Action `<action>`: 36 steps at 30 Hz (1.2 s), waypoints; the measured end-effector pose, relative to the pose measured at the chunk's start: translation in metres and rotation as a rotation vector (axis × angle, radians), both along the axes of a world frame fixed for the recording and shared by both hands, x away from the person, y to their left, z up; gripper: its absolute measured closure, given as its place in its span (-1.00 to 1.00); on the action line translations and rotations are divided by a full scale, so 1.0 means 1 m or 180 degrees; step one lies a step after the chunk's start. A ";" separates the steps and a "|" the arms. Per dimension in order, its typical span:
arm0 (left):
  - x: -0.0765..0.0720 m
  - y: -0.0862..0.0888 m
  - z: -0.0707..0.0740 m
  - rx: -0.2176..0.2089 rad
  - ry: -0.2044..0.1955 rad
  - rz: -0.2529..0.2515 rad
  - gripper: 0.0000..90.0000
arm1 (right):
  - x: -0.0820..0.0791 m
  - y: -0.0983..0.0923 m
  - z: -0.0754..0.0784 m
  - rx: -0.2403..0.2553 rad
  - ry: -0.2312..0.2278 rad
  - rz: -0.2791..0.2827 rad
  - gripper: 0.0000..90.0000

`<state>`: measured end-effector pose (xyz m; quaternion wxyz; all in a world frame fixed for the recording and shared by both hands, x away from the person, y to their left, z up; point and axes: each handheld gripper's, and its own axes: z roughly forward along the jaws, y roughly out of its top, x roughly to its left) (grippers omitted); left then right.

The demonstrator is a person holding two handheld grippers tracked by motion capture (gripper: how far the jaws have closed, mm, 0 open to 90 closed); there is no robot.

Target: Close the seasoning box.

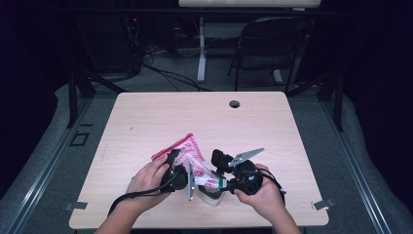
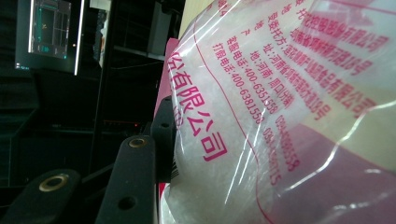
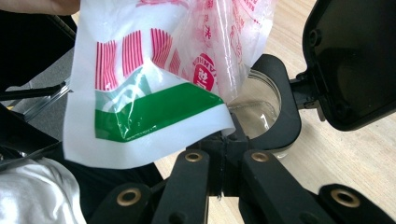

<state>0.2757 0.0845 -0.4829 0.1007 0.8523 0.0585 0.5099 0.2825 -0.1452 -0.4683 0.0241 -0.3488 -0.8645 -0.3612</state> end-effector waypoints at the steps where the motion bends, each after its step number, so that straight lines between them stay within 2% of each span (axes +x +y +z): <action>1: 0.000 0.000 0.000 0.0001 0.0003 -0.0002 0.35 | 0.000 0.000 0.000 -0.0002 -0.0001 -0.0004 1.00; 10: -0.002 -0.002 0.002 0.0076 -0.0054 -0.0025 0.36 | 0.001 0.000 -0.001 0.0006 0.0000 -0.0020 1.00; 36: -0.003 -0.003 0.004 0.0184 -0.0064 -0.0051 0.37 | 0.001 -0.001 -0.001 -0.0015 0.0007 -0.0013 1.00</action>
